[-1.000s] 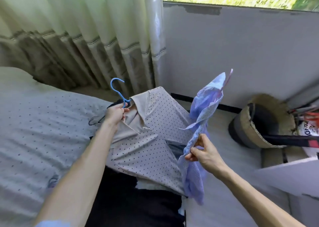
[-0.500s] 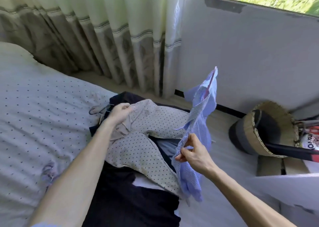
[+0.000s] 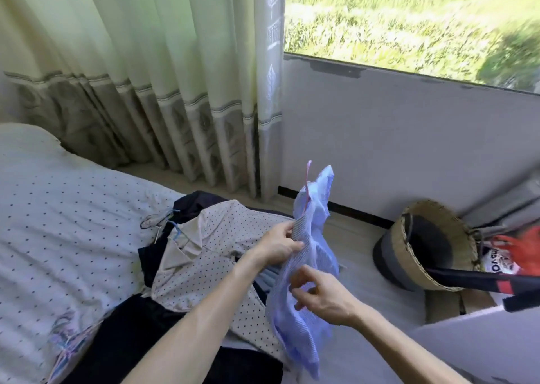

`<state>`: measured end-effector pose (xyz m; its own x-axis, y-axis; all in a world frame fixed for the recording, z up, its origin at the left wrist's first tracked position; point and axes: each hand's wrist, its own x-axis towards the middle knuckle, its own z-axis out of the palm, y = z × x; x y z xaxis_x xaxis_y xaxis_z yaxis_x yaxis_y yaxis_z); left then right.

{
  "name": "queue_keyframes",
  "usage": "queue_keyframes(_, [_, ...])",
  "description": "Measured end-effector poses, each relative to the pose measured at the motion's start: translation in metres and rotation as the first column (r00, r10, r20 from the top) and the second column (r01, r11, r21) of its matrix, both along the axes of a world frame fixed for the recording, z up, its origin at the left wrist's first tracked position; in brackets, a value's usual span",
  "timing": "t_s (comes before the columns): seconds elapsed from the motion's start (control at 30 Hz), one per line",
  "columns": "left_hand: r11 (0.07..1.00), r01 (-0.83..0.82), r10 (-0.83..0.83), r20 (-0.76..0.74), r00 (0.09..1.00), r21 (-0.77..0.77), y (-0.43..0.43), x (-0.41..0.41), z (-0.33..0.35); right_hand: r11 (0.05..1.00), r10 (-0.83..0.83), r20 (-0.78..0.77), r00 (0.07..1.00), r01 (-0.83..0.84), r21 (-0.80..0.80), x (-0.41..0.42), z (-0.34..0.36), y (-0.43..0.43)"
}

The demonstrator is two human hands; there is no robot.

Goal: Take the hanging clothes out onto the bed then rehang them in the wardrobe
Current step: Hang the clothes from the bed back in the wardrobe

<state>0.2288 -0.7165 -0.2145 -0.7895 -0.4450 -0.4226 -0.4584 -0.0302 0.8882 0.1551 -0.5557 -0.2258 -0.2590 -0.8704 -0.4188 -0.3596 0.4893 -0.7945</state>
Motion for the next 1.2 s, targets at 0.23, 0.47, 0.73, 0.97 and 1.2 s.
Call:
queue_keyframes(0.23, [0.974,0.224,-0.222,0.046,0.974,-0.03,0.037,0.019,0.055,0.973,-0.195,-0.63,0.752,0.07,-0.218,-0.121,0.056,0.038])
queue_keyframes(0.47, [0.968,0.093,-0.071,0.102,0.992,-0.234,0.09,0.034,0.068,0.97,0.148,-0.722,0.676,-0.242,-0.027,-0.131,0.087,0.067])
queue_keyframes(0.73, [0.731,-0.464,0.498,-0.073,0.864,-0.5,0.182,0.024,0.049,0.958,-0.182,-0.201,0.963,0.128,-0.255,-0.114,0.059,0.147])
queue_keyframes(0.97, [0.866,-0.261,0.233,-0.118,0.965,-0.425,0.231,-0.034,0.077,0.889,-0.361,-0.128,0.924,0.299,-0.347,-0.104,0.053,0.204])
queue_keyframes(1.2, [0.559,0.123,0.025,0.165,0.986,-0.82,0.222,-0.058,0.09,0.915,-0.238,-0.213,0.947,0.145,-0.377,-0.128,0.08,0.242])
